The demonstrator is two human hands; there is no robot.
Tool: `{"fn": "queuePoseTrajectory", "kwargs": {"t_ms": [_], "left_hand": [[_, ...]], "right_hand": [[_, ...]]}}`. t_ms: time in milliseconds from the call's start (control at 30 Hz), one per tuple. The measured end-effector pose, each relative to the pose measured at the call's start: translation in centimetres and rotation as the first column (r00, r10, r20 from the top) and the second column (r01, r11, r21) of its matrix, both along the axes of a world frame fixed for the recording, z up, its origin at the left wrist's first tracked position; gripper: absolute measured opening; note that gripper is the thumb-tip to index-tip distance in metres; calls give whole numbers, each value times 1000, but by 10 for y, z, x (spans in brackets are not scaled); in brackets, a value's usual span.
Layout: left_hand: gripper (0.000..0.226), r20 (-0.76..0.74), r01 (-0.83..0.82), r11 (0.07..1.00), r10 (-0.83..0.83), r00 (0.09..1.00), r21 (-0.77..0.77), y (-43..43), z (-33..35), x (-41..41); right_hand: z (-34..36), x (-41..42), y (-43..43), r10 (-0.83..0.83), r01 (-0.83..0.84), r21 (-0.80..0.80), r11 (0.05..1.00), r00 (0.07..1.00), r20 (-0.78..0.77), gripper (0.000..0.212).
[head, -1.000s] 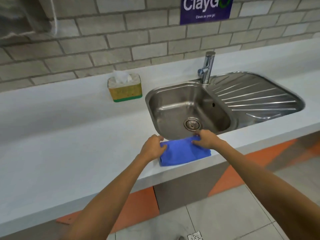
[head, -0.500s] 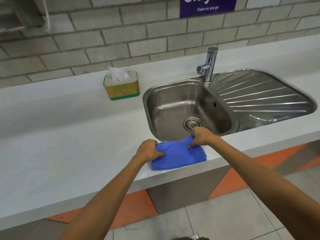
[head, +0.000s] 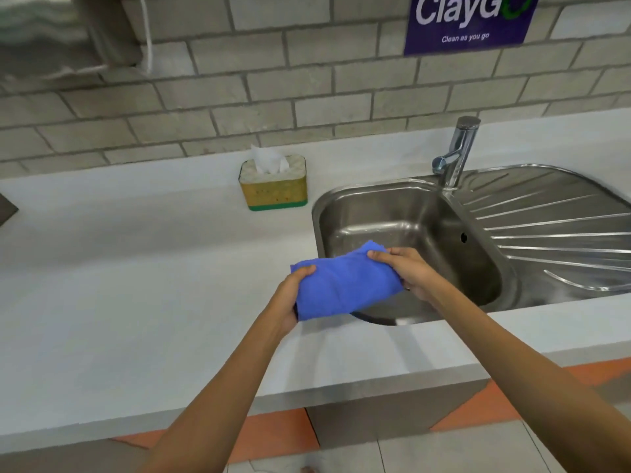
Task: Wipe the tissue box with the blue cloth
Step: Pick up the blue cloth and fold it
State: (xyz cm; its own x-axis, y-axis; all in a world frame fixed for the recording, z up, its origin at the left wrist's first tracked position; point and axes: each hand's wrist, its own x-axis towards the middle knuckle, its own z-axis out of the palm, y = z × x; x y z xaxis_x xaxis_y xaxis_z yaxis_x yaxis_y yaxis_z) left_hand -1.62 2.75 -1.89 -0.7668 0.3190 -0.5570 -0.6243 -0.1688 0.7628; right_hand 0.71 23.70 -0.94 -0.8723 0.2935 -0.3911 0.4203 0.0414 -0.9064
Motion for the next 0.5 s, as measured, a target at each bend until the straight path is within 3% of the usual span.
{"fn": "queuePoseTrajectory", "kwargs": {"t_ms": [67,200,267,400,433,500], "left_hand": [[39,53,-63,996,59,997,66,5,0,-2],[37,124,-146,974,125,984,173,1,13,-26],[49,175,-125,950,77,982,286,-3,25,-41],[56,77,-62,929,36,996,366,-12,37,-78],[52,48,-70,932,57,997,355,-15,36,-87],[46,20,-96,945,94,995,313,-25,32,-103]], "right_hand": [[6,-10,-15,-22,22,-1,1000,998,-66,20],[22,-54,-64,106,-58,268,962,980,-166,23],[33,-74,-86,206,-118,397,910,961,-185,24],[52,-101,-117,362,-174,610,773,911,-198,31],[54,-108,-121,386,-188,608,771,898,-211,30],[55,-121,-126,420,-293,457,840,884,-206,29]]}}
